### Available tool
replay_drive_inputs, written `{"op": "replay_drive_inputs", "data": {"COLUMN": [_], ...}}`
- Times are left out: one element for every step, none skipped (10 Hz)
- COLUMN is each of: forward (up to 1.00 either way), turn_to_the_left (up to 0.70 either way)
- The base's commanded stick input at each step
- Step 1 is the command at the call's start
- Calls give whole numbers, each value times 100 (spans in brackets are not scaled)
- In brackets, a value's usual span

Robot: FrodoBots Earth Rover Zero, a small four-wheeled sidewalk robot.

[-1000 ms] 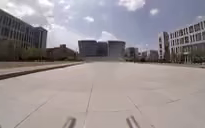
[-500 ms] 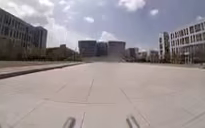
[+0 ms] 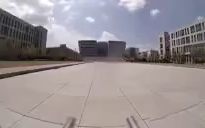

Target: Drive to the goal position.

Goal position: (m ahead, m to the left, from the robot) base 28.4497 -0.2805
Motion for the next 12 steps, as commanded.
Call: {"op": "replay_drive_inputs", "data": {"forward": [100, 100, 100, 100, 100, 100, 100, 100, 100, 100, 100, 100], "turn_to_the_left": [0, 0, 0, 0, 0, 0, 0, 0, 0, 0, 0, 0]}}
